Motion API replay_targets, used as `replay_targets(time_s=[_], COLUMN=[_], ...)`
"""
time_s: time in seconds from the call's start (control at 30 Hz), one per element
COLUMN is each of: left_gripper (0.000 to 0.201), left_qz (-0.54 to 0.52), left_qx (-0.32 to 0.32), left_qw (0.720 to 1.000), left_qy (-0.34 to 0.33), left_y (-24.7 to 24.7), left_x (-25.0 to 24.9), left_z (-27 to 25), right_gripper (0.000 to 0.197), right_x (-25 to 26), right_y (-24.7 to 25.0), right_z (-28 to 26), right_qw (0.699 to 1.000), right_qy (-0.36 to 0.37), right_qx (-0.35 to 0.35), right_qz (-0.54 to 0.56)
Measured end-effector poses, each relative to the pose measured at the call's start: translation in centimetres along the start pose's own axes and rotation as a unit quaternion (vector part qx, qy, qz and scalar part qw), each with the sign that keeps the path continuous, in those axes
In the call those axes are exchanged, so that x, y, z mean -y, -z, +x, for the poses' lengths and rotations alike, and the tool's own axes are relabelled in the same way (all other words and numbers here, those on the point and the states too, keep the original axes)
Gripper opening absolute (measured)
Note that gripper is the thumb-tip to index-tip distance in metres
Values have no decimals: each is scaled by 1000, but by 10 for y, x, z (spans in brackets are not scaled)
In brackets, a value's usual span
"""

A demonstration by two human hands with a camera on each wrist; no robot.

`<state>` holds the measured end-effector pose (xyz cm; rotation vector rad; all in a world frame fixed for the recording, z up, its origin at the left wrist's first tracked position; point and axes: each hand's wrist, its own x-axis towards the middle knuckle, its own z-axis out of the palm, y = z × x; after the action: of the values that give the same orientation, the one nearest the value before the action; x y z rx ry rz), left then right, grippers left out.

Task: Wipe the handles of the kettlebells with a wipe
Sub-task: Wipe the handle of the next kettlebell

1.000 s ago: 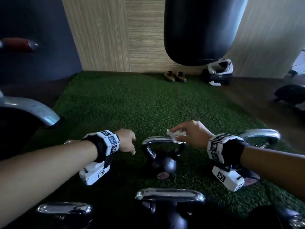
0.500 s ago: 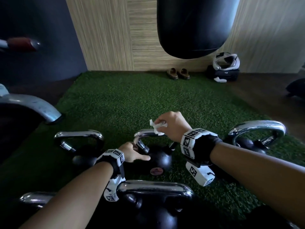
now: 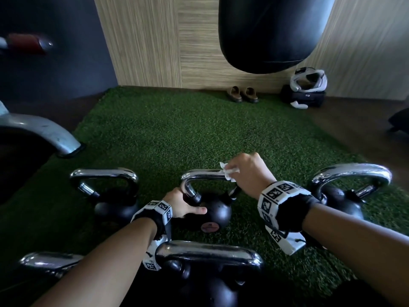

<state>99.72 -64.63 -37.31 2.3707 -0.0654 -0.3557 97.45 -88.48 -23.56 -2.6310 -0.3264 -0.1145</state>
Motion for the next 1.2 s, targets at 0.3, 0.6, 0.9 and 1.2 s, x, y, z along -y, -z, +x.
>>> replay_targets(time_s=[0.3,0.6,0.9,1.2], left_gripper=[95,93,78,9], left_qz=[-1,-28,21,78], left_qx=[-5,-9,-20,77], left_qw=[1000,1000,999,979], left_qy=[0,0,39,171], left_y=[-2,-4,-6,51], left_x=[2,9,-3,-35], left_z=[1,0,-9,-22], right_gripper=[14,30,26,27], right_x=[-30,-60,-70,-57], right_y=[5,-26,-57,-4], right_z=[-7,-7,-3,-11], right_qw=[995,938,859,941], right_qy=[-71,-239,-325,-214], right_qx=[-35,-55,78,196], right_qz=[58,245,388,176])
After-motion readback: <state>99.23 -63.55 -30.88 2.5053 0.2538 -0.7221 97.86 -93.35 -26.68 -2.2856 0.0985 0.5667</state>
